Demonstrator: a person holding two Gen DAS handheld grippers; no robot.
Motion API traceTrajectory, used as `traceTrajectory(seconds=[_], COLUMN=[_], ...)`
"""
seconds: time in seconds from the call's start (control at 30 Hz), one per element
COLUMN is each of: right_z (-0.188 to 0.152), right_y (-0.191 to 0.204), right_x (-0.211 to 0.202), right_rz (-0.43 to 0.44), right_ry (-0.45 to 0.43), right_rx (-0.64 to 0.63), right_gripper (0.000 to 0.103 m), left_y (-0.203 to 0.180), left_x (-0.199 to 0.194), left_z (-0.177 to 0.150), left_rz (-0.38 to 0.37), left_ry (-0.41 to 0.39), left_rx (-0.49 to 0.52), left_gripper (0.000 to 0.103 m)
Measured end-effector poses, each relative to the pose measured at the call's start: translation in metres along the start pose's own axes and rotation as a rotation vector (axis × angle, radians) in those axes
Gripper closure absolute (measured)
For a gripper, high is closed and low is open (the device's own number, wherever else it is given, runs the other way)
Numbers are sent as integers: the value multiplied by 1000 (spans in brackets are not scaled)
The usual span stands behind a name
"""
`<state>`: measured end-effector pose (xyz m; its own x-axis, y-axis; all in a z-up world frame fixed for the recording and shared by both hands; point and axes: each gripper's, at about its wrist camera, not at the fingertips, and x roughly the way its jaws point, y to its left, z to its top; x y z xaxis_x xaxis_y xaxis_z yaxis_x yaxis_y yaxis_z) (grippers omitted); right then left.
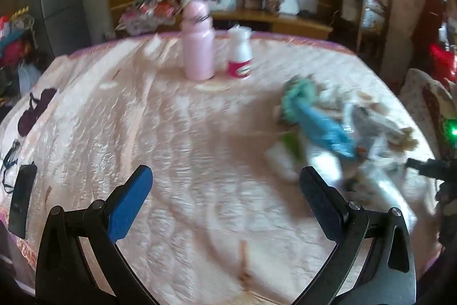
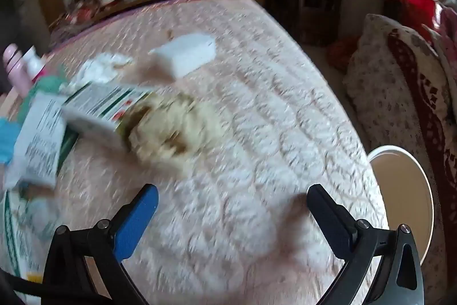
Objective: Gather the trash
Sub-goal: 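Move both tools over the pile of trash on the bed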
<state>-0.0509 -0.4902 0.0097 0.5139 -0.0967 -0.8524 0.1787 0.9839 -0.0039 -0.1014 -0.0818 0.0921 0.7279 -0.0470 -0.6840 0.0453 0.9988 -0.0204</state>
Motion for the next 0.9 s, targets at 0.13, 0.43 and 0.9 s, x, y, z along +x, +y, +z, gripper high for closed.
traceTrajectory(seconds=[0.13,0.43,0.9], right_z=[-21,-43,-50], right_y=[-1,34,72], right_x=[-37,-151,-225], right_rz=[25,82,99], right_ry=[-61,-304,-509], right_rx=[45,27,-26], right_gripper=[1,1,1], left_y=[-27,-72,-74], left_x=[-20,-74,-101], left_z=[1,9,4], left_rz=[-37,-105,-98], left_ry=[-44,-131,-241], left_rx=[33,83,28], left_gripper=[1,1,1])
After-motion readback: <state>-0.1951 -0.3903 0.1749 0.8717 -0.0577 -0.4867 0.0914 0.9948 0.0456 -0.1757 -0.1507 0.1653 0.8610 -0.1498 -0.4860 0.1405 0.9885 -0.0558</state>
